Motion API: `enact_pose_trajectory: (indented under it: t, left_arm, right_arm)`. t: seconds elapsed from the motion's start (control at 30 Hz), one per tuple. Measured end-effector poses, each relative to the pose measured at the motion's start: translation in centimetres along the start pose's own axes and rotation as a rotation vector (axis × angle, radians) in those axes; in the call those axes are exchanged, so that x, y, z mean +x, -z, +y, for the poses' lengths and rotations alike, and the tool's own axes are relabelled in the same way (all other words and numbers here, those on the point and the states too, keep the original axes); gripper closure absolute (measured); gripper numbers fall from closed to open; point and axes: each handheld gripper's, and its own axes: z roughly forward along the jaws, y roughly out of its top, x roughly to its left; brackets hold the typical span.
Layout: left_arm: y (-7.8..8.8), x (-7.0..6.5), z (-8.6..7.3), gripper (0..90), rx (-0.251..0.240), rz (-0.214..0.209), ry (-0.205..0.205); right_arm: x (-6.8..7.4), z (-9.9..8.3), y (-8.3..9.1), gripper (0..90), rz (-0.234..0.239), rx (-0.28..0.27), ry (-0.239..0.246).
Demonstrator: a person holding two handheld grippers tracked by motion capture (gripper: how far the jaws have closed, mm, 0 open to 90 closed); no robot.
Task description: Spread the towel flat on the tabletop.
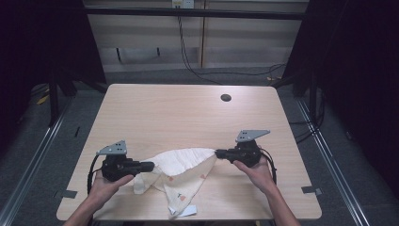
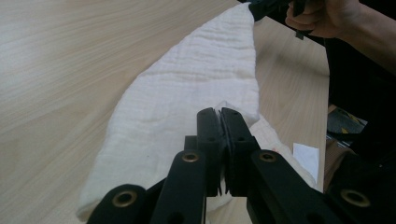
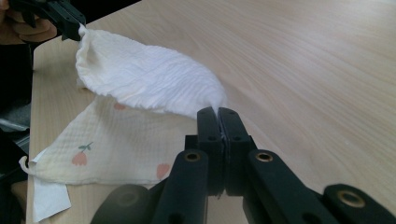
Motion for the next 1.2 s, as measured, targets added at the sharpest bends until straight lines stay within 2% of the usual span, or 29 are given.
enact_pose_trajectory:
  t: [0.17,0.3,0.33,0.4,0.43,0.47,0.5,0.57,0.67,0.87,1.13,1.2]
  left_arm:
    - [0.3,0.0,0.3,87.2,-0.013,-0.006,0.0]
    - [0.2,-0.1,1.2,87.2,-0.043,-0.007,-0.001]
    - [0.3,-0.3,1.7,87.2,-0.046,-0.001,-0.012]
    - [0.5,-0.3,1.9,87.3,-0.049,0.005,-0.019]
    - [0.9,-0.4,2.1,87.2,-0.071,0.008,-0.016]
    - [0.9,-0.4,2.1,87.3,-0.071,0.008,-0.016]
    - [1.1,-0.3,2.1,87.3,-0.081,0.011,-0.012]
    - [1.2,-0.3,2.0,87.3,-0.076,0.011,-0.007]
    - [1.0,-0.6,1.9,87.3,-0.07,0.013,-0.008]
    - [2.0,-1.4,3.2,87.3,-0.121,0.016,-0.037]
    - [2.4,-2.2,3.9,87.4,-0.137,0.011,-0.061]
    - [3.0,-2.4,4.5,87.4,-0.164,0.016,-0.069]
  right_arm:
    - [0.1,0.4,0.5,88.8,0.011,-0.022,-0.008]
    - [0.4,0.9,1.0,88.8,0.014,-0.032,-0.003]
    - [0.4,1.1,1.3,88.8,0.02,-0.043,-0.009]
    - [0.4,1.2,1.5,88.8,0.014,-0.04,-0.007]
    - [0.4,1.4,2.0,88.8,-0.006,-0.045,-0.005]
    - [0.4,1.4,2.0,88.8,-0.006,-0.045,-0.005]
    - [0.4,1.7,2.4,88.4,-0.025,-0.046,0.009]
    - [0.5,1.8,2.5,88.3,-0.008,-0.053,0.015]
    - [0.6,1.8,2.5,88.4,-0.016,-0.048,0.015]
    - [0.9,2.7,4.2,88.6,-0.005,-0.085,-0.006]
    - [1.8,4.3,6.4,88.7,-0.023,-0.102,0.025]
    - [2.2,4.8,6.9,88.7,-0.034,-0.099,0.04]
